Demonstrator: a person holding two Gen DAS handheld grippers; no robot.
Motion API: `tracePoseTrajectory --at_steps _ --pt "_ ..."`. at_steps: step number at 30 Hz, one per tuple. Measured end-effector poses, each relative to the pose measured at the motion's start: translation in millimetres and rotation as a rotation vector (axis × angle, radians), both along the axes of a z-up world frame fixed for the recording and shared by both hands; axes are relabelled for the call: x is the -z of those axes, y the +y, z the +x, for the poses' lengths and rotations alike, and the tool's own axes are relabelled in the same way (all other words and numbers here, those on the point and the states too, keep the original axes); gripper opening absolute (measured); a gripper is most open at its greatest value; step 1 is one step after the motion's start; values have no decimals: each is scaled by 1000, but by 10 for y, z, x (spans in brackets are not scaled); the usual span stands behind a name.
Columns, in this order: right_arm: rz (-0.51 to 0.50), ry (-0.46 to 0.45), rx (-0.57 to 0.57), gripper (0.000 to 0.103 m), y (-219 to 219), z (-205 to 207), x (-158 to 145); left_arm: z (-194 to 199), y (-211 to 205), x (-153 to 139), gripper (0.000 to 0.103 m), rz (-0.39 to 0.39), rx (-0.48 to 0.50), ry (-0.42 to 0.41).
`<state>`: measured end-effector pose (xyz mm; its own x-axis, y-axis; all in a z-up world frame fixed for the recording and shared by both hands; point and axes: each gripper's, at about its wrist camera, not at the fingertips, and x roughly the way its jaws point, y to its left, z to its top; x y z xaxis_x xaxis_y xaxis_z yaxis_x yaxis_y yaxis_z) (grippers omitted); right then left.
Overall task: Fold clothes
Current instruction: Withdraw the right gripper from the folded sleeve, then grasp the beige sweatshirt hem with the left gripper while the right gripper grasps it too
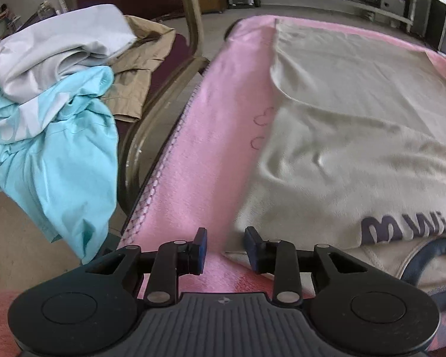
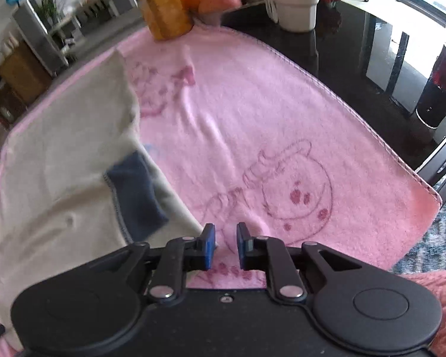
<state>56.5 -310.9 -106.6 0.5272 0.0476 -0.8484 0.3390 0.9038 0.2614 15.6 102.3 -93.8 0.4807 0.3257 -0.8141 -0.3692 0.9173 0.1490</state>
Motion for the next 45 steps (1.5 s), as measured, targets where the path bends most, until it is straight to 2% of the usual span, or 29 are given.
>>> tracePoseTrajectory --at_steps 2,6,14,21,24,27,29,32,35,42,45 --pt "68 -54 -3 16 -29 -28 -100 7 22 -100 31 -18 1 -36" --pt "130 -143 -36 16 45 18 -360 72 1 -332 31 -35 35 -99" --pt "156 -281 -199 21 400 389 -1007 465 -34 -795 34 -26 147 -169" --pt "141 -372 -314 21 677 983 -1409 1198 193 -1055 36 36 202 -187" --pt "128 -407 -344 21 775 1355 -1494 1632 342 -1055 40 -3 218 -190" --pt "119 -410 -347 25 834 1829 -1383 2172 528 -918 42 -71 194 -166" --pt "123 -405 -329 32 848 2160 -1251 2533 618 -764 42 -90 155 -147" --pt "95 -391 -294 39 841 2648 -911 3040 742 -490 44 -119 115 -122" --pt "62 -370 -270 41 801 3099 -579 3429 826 -270 46 -143 106 -135" --pt "25 -319 -238 40 651 3794 40 3903 861 20 49 -131 198 -161" --pt "28 -317 -257 36 686 3977 195 4040 858 116 45 -132 239 -173"
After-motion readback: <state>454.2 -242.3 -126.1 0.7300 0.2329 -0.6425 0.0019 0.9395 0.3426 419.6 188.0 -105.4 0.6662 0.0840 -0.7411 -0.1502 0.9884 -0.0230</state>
